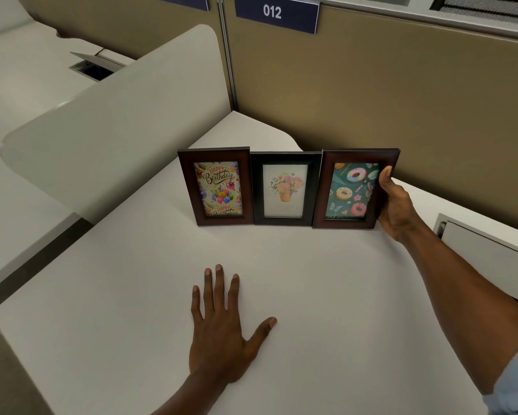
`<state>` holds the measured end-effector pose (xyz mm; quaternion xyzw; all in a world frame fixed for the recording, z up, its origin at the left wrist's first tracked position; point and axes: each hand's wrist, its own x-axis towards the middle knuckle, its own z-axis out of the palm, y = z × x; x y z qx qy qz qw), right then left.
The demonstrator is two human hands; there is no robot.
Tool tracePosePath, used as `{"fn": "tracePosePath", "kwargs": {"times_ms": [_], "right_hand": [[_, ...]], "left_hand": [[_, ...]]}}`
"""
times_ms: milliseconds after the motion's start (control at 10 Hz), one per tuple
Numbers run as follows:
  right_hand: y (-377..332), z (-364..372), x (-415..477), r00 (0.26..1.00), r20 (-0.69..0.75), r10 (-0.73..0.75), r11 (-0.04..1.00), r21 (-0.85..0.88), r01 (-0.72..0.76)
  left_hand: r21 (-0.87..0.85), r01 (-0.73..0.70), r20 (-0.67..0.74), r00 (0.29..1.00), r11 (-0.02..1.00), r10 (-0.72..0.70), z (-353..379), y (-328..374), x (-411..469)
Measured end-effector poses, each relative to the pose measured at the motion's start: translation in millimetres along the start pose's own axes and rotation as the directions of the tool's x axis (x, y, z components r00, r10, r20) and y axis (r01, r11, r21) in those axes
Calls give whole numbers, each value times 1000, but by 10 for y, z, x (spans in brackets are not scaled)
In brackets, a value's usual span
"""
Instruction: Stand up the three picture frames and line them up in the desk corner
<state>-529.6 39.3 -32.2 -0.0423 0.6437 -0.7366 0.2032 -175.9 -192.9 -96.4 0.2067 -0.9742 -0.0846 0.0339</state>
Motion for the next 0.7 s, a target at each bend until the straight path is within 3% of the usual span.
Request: {"fn": "tracePosePath", "kwargs": {"times_ms": [300,700], "right_hand": [[-53,25,-16,1000,19,-7,1000,-27,7],[130,-244,-409,987,-129,-100,938,-344,50]], "left_hand": [[7,-10,9,1000,1000,10,3,-3,-1],[-15,9,31,999,1000,-9,0,-14,11]]}}
